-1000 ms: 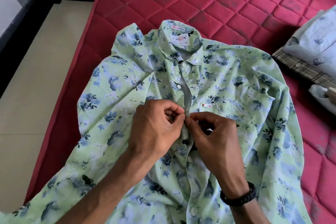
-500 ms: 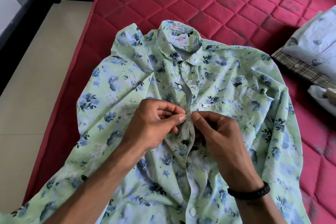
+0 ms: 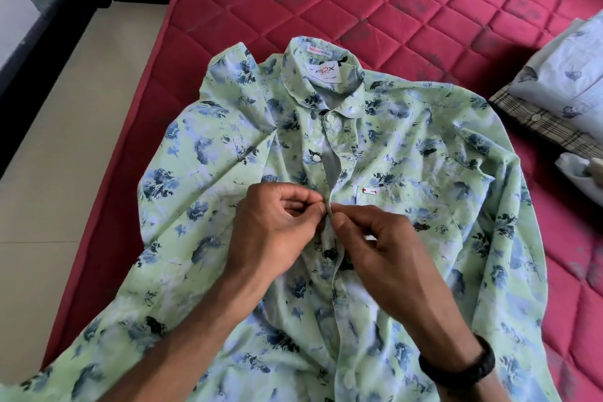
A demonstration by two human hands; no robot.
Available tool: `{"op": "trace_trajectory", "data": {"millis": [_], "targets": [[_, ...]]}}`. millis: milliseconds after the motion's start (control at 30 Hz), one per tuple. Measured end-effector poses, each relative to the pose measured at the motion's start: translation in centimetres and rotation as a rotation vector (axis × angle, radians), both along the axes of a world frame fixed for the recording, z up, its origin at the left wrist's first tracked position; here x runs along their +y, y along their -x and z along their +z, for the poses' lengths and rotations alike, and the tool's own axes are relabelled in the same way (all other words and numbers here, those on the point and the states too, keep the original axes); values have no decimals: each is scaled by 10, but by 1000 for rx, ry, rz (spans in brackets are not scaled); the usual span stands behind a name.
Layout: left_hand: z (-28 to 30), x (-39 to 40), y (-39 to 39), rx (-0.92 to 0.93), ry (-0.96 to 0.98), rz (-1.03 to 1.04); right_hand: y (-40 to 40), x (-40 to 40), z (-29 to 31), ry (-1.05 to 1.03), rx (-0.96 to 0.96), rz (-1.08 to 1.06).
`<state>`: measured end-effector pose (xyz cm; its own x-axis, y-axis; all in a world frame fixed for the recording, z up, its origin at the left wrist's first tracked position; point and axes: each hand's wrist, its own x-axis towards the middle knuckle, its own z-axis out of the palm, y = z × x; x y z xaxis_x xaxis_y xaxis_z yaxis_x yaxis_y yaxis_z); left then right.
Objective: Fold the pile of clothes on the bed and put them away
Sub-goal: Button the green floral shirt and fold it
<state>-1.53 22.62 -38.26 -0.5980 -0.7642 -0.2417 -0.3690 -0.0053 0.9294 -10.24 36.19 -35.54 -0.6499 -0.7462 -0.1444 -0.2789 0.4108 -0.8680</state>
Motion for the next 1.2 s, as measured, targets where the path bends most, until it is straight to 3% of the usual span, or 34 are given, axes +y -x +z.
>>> {"op": "trace_trajectory", "data": {"millis": [133,200,300,433,600,733,1200], "targets": [[3,-3,1,14,-195,5,-23,-4,7,-193,339,159],[10,-4,2,57,-331,-26,-34,-5,9,-273,404,181],[11,-6,1,65,-363,-57,-39,-6,13,-324,418,193],[4,-4,1,90,-312,14,-33,-4,10,-253,322,160],[-2,1,5,129,-228,58,-19,-4,-4,-13,26,-159],[-1,3,5,178,-204,49,-14,-3,-10,69,-77,-285],[-9,4,4,257,3,-52,-21,-9,-17,152,-6,-408]]}}
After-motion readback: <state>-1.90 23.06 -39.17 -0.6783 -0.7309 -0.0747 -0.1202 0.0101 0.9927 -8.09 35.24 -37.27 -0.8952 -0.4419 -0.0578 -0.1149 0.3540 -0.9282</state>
